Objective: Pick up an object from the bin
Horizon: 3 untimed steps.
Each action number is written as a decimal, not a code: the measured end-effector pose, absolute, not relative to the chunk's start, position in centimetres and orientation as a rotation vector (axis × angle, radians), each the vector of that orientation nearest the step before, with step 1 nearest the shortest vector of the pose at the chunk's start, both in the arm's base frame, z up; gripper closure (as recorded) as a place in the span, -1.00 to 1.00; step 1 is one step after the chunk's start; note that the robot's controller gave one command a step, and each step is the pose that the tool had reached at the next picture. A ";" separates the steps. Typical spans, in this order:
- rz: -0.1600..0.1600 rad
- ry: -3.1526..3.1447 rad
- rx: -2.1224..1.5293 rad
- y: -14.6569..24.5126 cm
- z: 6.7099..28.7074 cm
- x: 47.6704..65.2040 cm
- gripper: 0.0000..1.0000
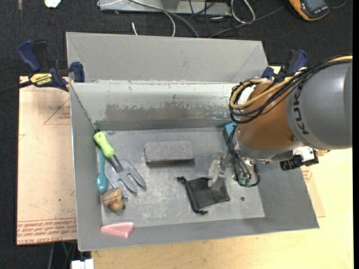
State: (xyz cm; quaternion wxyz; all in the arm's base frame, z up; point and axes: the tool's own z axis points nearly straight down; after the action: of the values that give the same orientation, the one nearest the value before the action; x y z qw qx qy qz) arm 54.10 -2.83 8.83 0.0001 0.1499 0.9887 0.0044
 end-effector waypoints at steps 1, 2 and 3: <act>0.016 3.106 0.364 -2.5 11.8 54.6 1.00; 0.015 3.114 0.293 -1.7 8.4 55.0 1.00; 0.014 3.130 -0.079 -1.7 9.6 57.5 1.00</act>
Offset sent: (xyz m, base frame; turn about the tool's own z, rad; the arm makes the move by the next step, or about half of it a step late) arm 0.0108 0.0163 -0.0183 -0.1325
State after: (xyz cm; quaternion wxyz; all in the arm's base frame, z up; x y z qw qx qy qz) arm 57.48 -1.66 9.61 0.0054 -0.0254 0.9997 0.0043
